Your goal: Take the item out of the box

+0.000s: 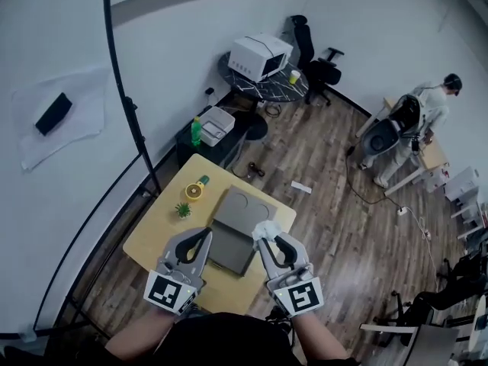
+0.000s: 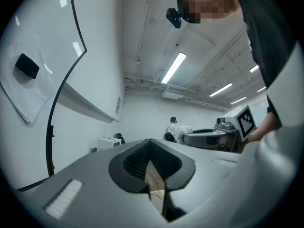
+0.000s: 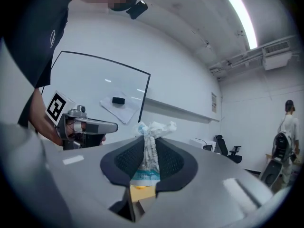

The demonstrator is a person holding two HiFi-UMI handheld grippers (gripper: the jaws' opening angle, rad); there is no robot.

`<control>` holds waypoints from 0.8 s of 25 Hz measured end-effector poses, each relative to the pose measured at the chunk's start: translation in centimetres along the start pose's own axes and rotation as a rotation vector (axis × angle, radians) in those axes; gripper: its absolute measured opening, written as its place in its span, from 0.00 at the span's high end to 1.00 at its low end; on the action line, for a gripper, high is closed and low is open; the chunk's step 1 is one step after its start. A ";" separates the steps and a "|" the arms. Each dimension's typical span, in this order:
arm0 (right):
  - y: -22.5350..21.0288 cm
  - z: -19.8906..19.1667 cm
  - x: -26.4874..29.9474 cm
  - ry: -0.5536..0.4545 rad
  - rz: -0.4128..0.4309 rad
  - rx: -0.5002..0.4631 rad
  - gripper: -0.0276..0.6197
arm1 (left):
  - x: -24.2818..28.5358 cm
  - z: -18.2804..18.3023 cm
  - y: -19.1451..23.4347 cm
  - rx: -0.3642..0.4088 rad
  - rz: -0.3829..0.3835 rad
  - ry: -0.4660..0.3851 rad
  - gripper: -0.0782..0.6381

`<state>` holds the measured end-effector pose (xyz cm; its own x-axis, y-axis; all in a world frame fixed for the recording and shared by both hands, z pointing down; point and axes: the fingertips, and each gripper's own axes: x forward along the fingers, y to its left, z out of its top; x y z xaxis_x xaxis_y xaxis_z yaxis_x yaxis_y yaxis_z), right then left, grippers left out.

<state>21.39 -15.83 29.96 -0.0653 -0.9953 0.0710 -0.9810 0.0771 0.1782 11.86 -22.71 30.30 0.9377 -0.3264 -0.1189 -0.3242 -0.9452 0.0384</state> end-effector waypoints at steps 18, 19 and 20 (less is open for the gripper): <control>-0.2 -0.9 -2.3 -0.111 -0.104 0.056 0.84 | -0.7 0.6 0.0 0.024 0.031 0.000 0.89; -0.1 -0.9 -2.4 -0.110 -0.104 0.057 0.84 | -0.8 0.6 0.0 0.023 0.034 0.001 0.89; -0.1 -0.9 -2.4 -0.109 -0.104 0.057 0.84 | -1.0 0.6 0.0 0.023 0.037 0.002 0.89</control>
<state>21.81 -13.42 30.66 0.0208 -0.9984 -0.0525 -0.9920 -0.0272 0.1232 10.90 -22.38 29.86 0.9254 -0.3609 -0.1160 -0.3611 -0.9323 0.0203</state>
